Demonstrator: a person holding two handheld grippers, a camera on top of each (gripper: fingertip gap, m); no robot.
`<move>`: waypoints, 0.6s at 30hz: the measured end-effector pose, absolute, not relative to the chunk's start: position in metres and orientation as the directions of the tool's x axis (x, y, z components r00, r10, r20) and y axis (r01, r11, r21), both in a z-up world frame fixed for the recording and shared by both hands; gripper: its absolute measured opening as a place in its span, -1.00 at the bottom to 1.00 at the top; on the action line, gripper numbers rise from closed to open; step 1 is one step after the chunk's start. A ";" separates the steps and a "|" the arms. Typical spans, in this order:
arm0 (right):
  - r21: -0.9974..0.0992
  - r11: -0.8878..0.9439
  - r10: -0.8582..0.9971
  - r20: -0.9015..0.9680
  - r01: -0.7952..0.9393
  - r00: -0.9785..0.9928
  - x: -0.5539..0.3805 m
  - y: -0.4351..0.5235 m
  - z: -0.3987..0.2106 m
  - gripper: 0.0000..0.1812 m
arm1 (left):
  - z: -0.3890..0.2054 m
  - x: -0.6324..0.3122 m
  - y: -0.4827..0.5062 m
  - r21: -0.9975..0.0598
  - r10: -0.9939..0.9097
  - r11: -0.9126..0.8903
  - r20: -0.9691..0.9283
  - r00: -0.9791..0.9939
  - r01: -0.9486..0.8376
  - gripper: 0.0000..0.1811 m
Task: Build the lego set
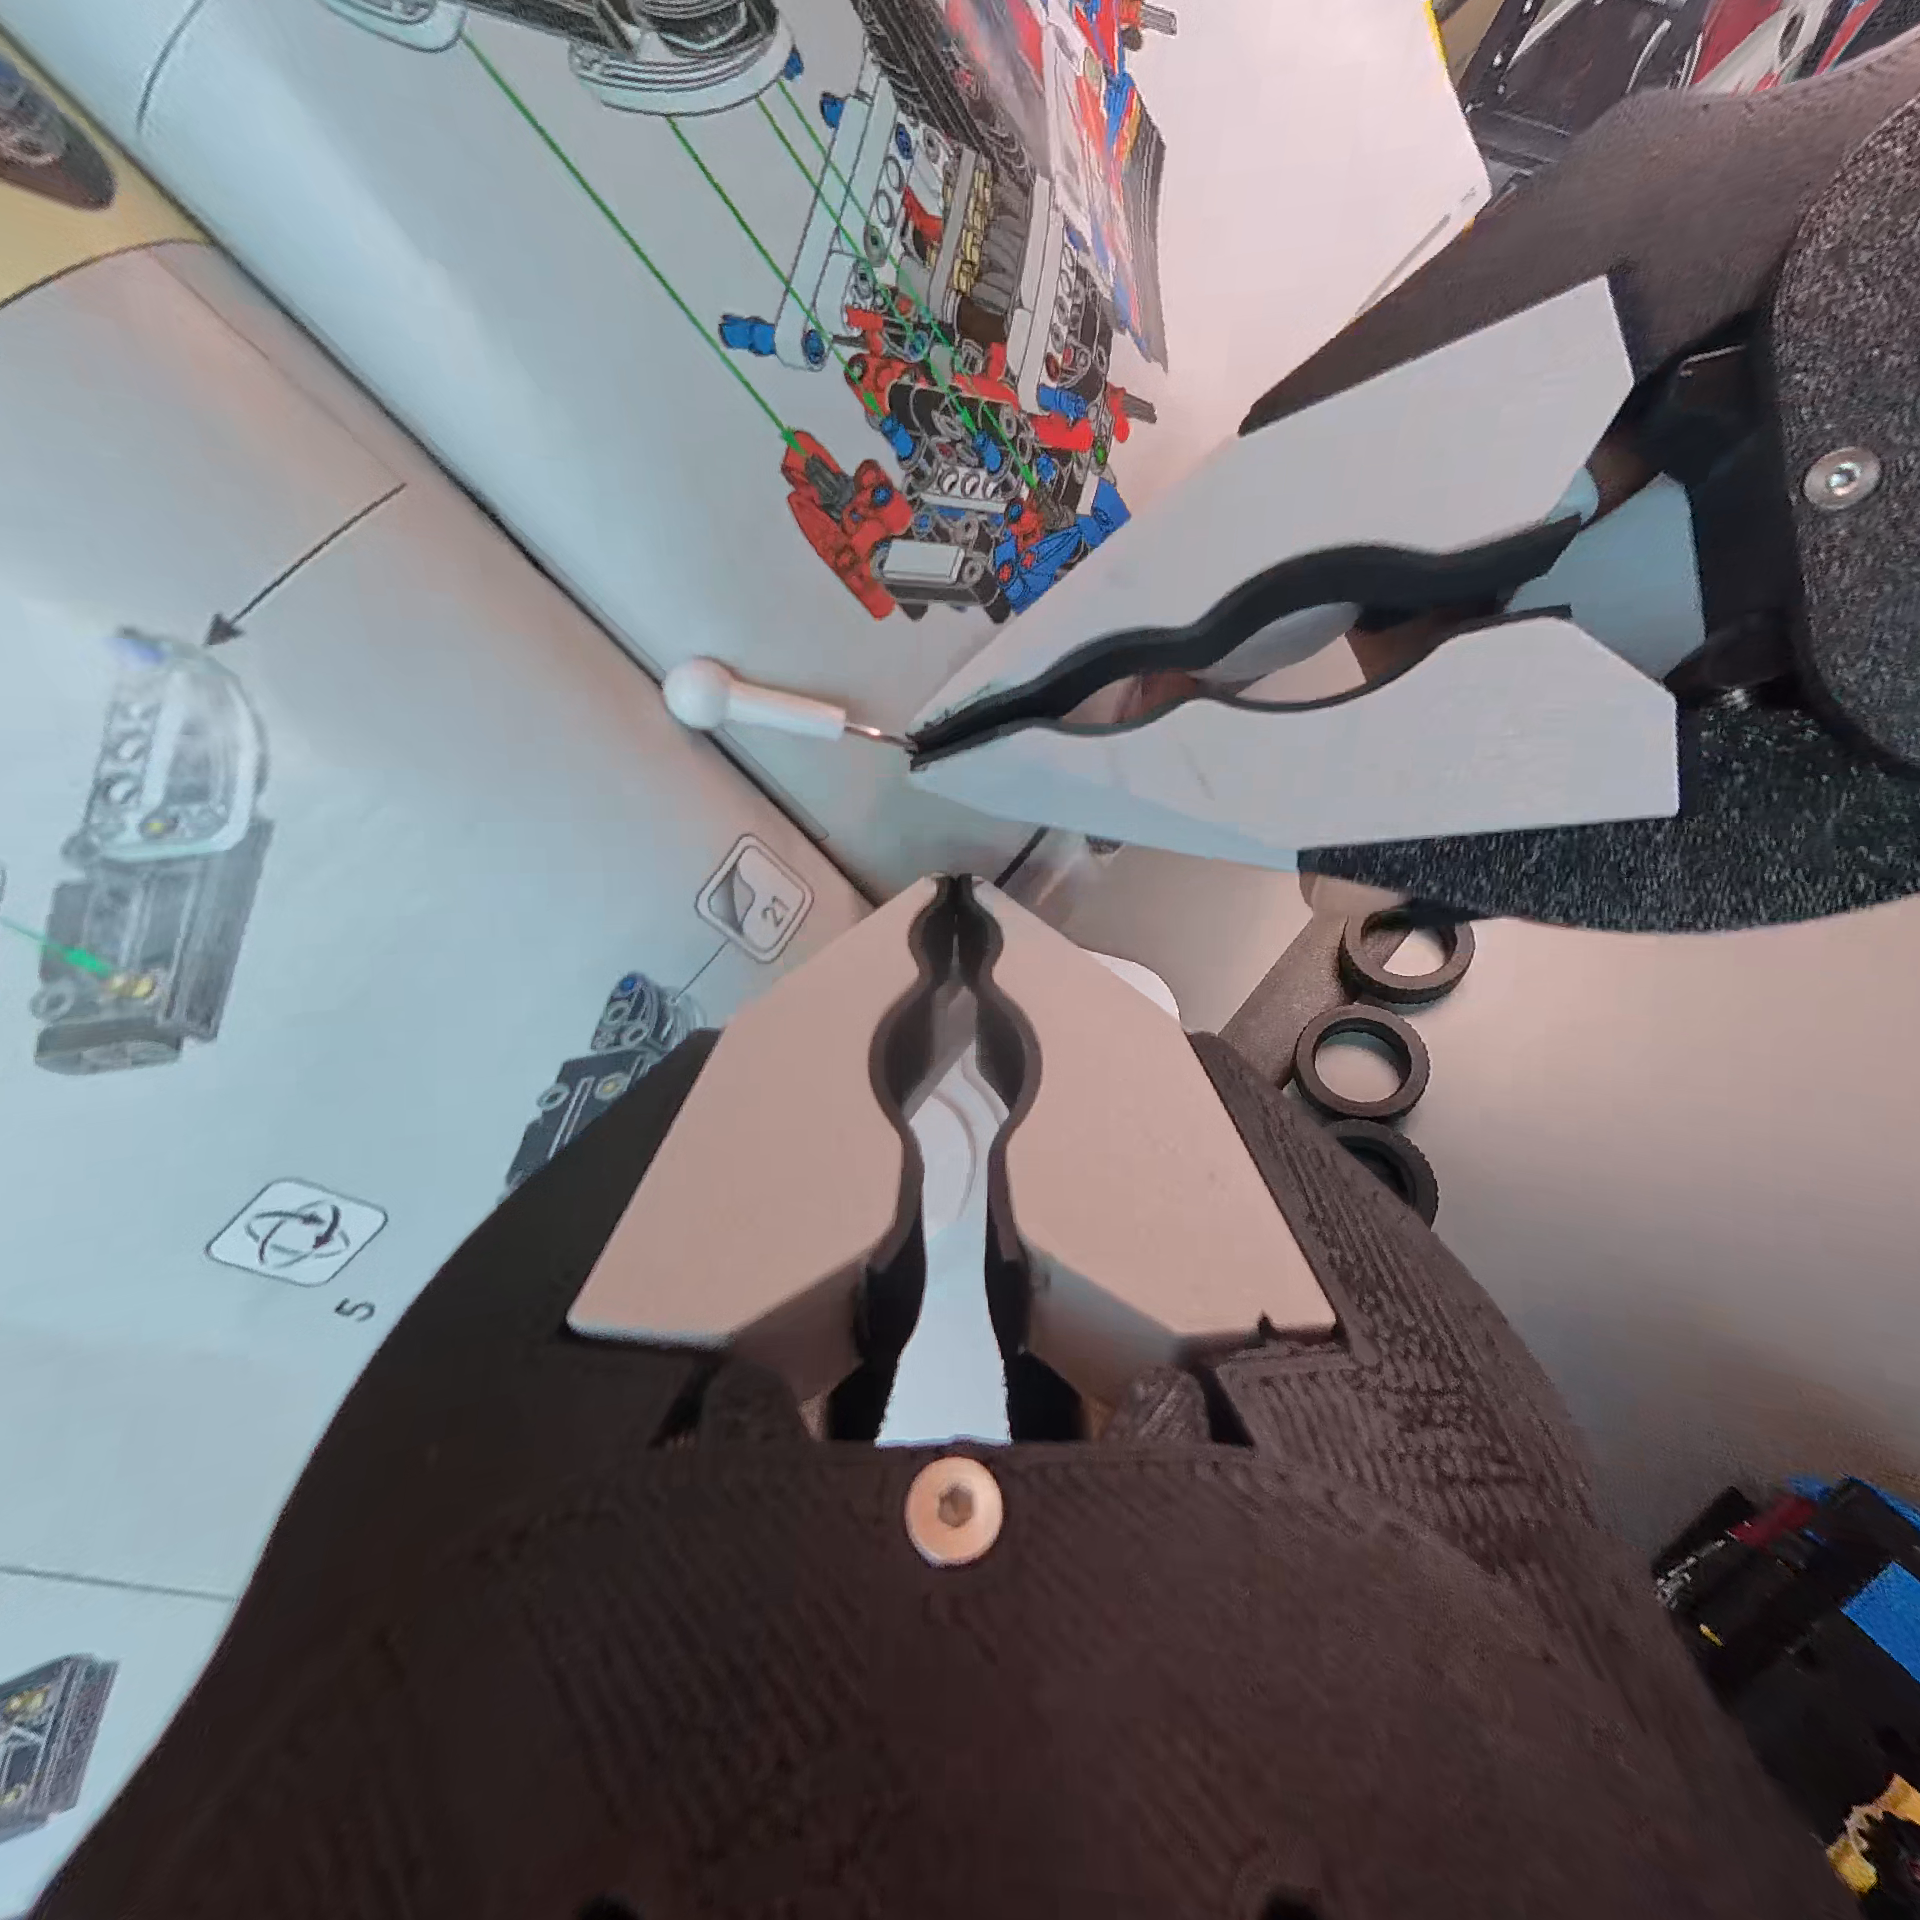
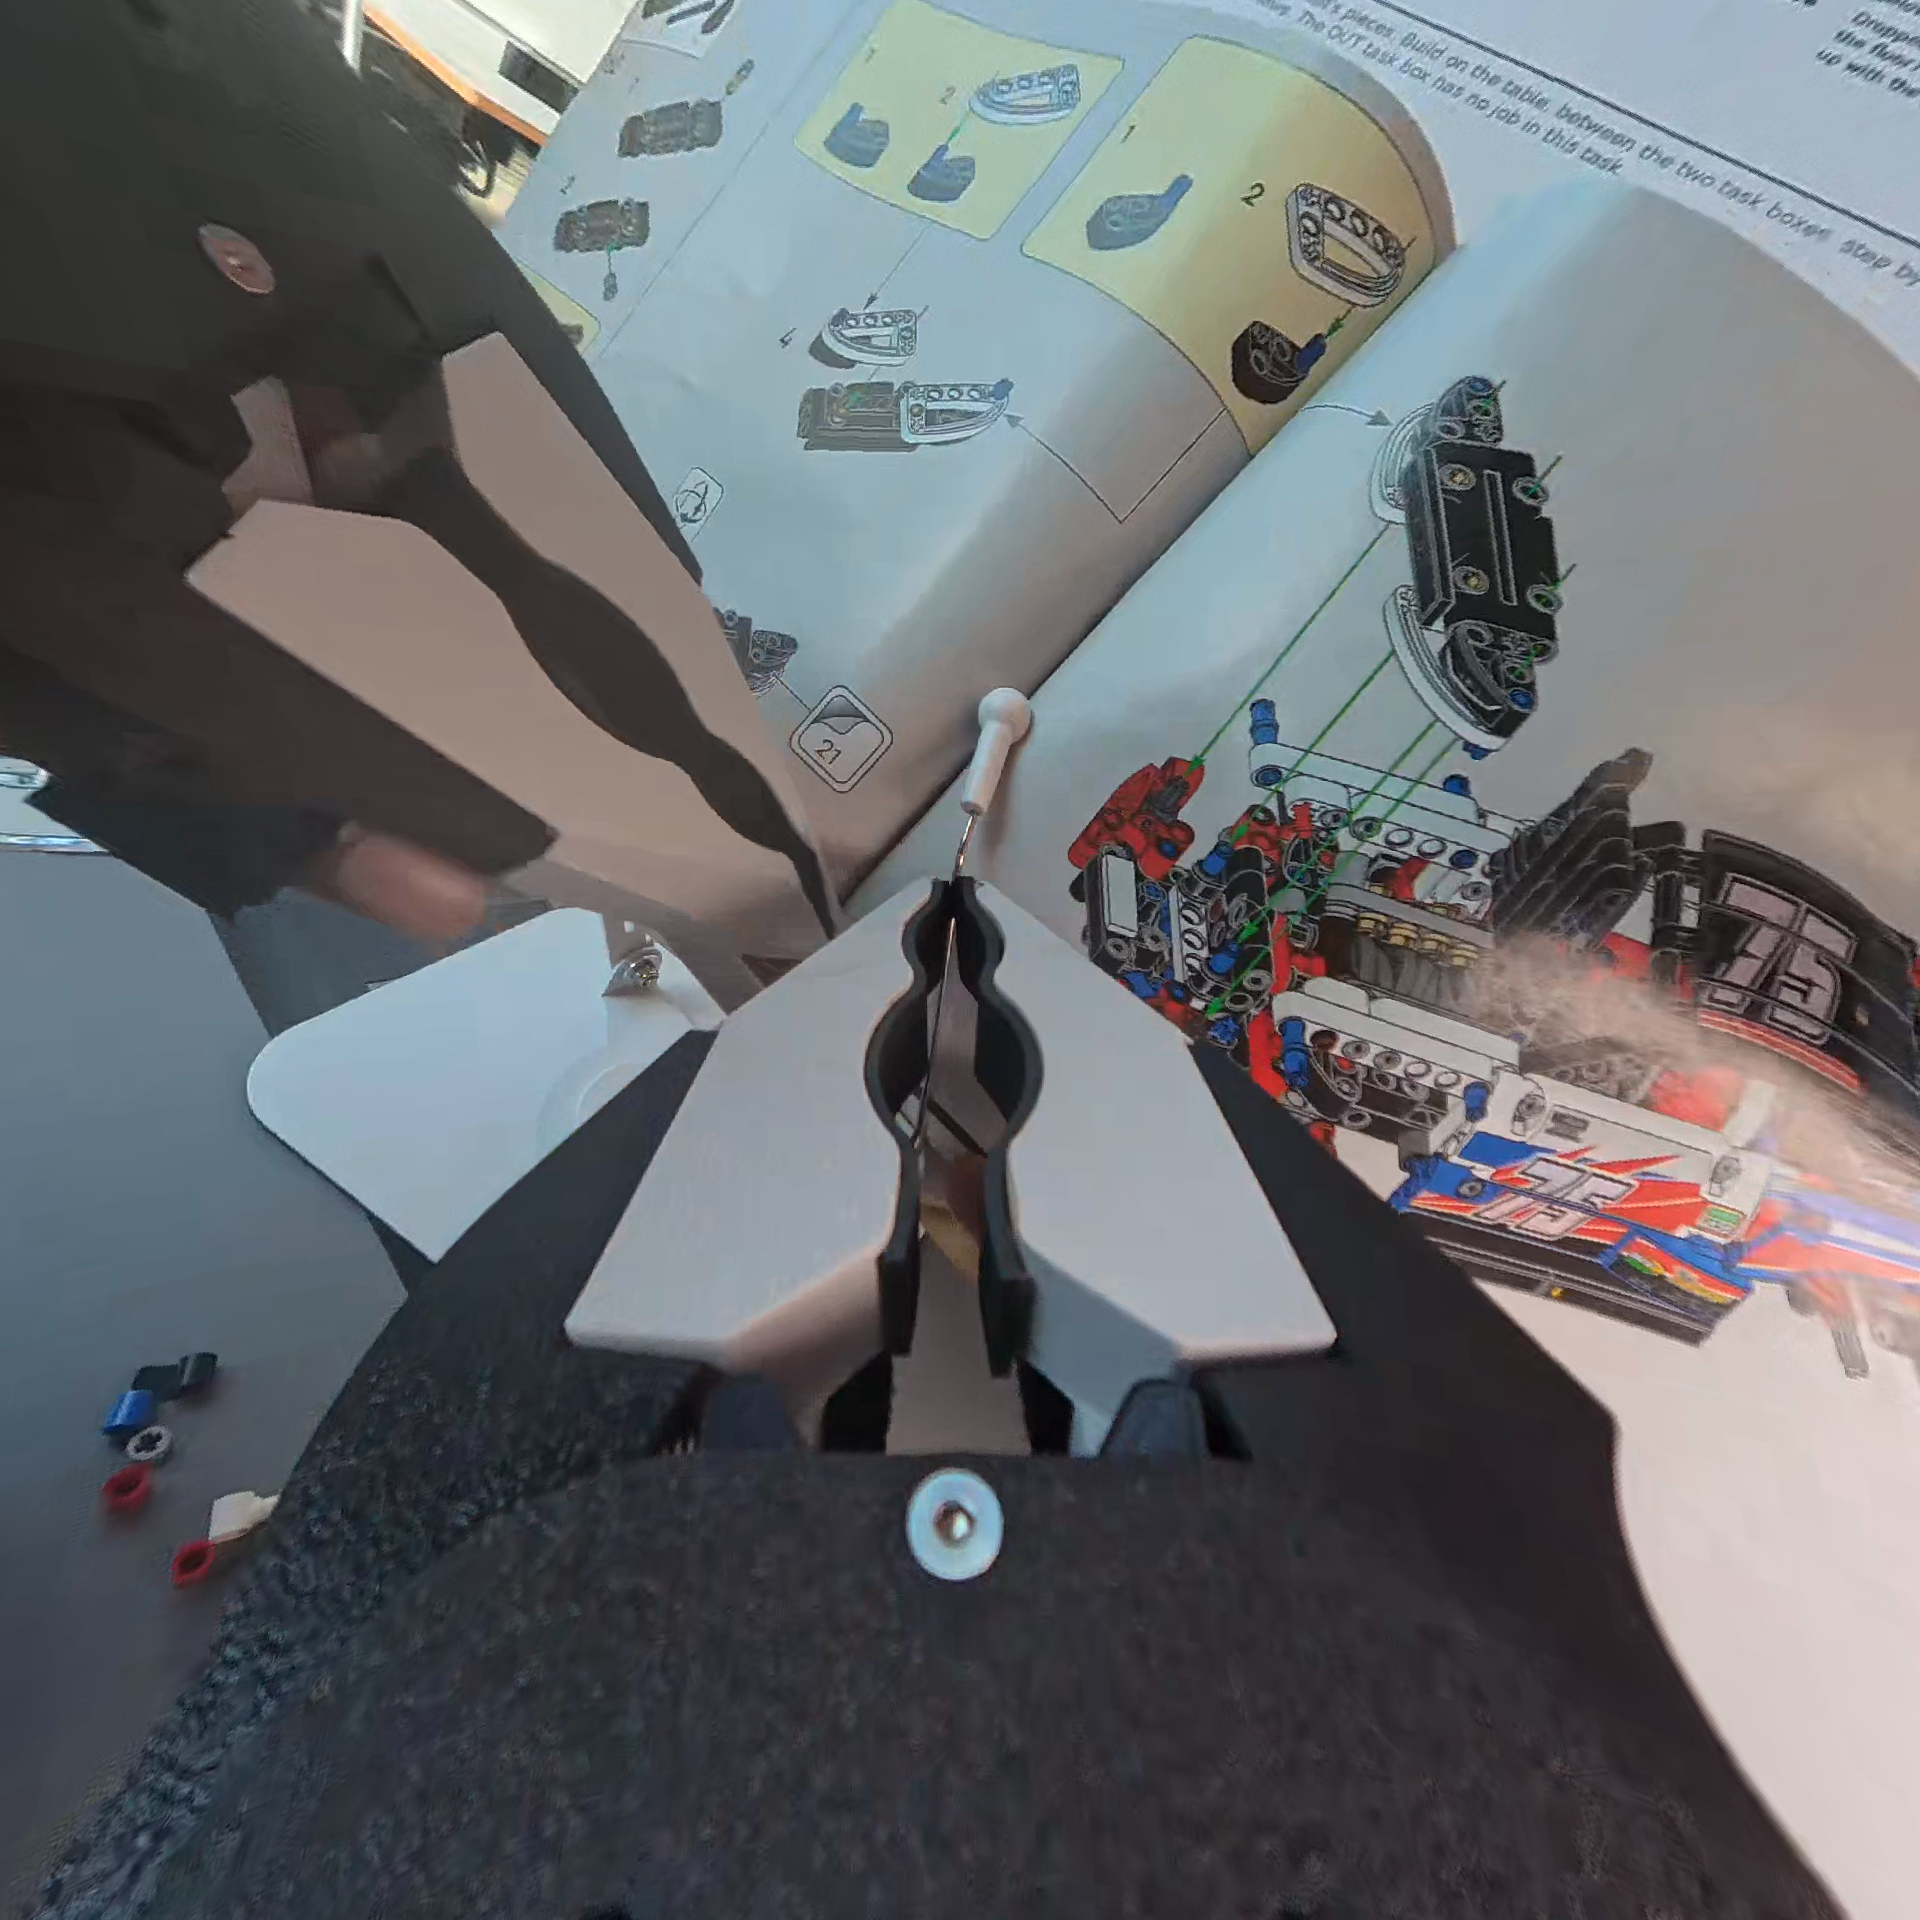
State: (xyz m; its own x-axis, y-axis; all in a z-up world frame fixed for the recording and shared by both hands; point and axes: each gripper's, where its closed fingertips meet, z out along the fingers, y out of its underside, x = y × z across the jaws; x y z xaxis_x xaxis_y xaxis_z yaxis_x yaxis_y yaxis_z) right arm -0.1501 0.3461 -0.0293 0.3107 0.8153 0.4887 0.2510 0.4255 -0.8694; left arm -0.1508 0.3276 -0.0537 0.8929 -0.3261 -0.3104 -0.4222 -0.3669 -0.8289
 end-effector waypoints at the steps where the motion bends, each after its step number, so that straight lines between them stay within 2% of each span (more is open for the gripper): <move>1: -0.879 0.411 0.823 0.472 0.244 0.315 -0.149 0.346 -0.030 -1.00 | -0.054 -0.154 0.324 -0.834 -0.325 -0.364 -0.302 0.896 -0.414 -1.00; 5: -0.897 0.381 0.821 0.440 0.224 0.365 -0.133 0.340 -0.038 -0.90 | -0.047 -0.171 0.308 -0.860 -0.303 -0.323 -0.301 0.904 -0.395 -1.00; 9: -0.924 0.333 0.817 0.382 0.189 0.431 -0.100 0.341 -0.056 -0.84 | -0.047 -0.213 0.295 -0.824 -0.218 -0.354 -0.386 0.896 -0.442 -1.00; 14: -0.988 0.089 0.868 0.137 0.123 0.476 -0.075 0.364 -0.090 -0.73 | -0.054 -0.250 0.294 -0.831 -0.160 -0.407 -0.342 0.926 -0.378 -1.00; 17: -0.990 -0.135 0.897 -0.101 0.049 0.431 -0.083 0.379 -0.099 -0.25 | -0.054 -0.251 0.296 -0.837 -0.159 -0.415 -0.319 0.934 -0.357 -1.00; 18: -0.983 -0.180 0.905 -0.156 0.024 0.396 -0.088 0.379 -0.097 -0.17 | -0.054 -0.251 0.296 -0.833 -0.156 -0.415 -0.332 0.930 -0.367 -1.00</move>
State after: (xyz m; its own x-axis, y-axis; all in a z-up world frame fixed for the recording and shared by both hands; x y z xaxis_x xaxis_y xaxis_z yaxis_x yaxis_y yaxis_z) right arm -0.0883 0.3795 -0.0969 0.3959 0.9049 -0.1561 0.0237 -0.1800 -0.9834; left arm -0.2508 0.2957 -0.0542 0.9303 -0.1560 -0.3320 -0.3667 -0.4146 -0.8328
